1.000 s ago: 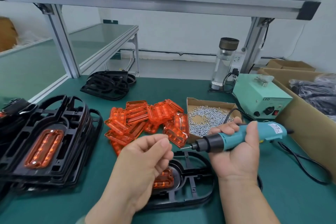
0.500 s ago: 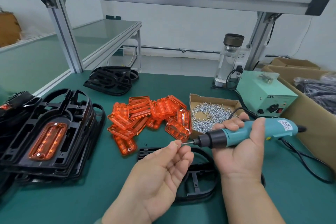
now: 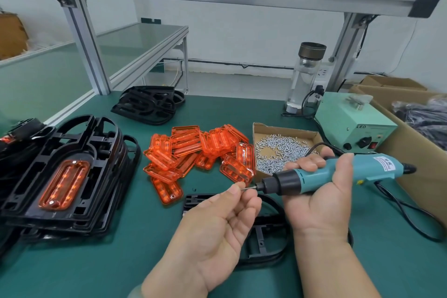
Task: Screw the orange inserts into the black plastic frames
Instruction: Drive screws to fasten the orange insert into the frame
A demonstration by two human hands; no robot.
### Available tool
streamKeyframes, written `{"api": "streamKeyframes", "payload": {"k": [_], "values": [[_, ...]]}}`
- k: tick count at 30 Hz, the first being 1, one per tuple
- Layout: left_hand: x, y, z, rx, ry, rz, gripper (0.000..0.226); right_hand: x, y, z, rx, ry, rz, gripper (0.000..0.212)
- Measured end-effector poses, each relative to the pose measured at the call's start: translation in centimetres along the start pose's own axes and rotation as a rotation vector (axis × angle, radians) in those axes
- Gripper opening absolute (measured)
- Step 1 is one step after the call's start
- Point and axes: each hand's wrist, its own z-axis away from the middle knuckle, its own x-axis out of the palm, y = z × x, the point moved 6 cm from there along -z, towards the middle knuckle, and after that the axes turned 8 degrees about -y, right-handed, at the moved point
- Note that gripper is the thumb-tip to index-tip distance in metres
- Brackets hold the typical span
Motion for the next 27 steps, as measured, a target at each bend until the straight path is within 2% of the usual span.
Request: {"api": "streamKeyframes", "payload": {"k": [7,12,21,27], "values": [[0.1,-0.1,-0.1,0.015,0.011,-0.003,0.012,0.2,-0.1,0.1,-0.012,-0.005,0.014,0.021],[0.0,0.1,-0.2,0.09,0.034,-0.098,0.012,0.2,-0.2,0.2,-0.024,-0.006,0.019,0.021],[-0.3,0.9,-0.5,0.279,0.131,-0.459,0.015,0.3,-0.3,0.4,-0.068,0.008,0.035,0.023],[-0.2,2.1,-0.2,0.295,0.09,-0.702,0.028,0.4,0.0,0.4,-0.048,0.009,-0.002,0.023]]}}
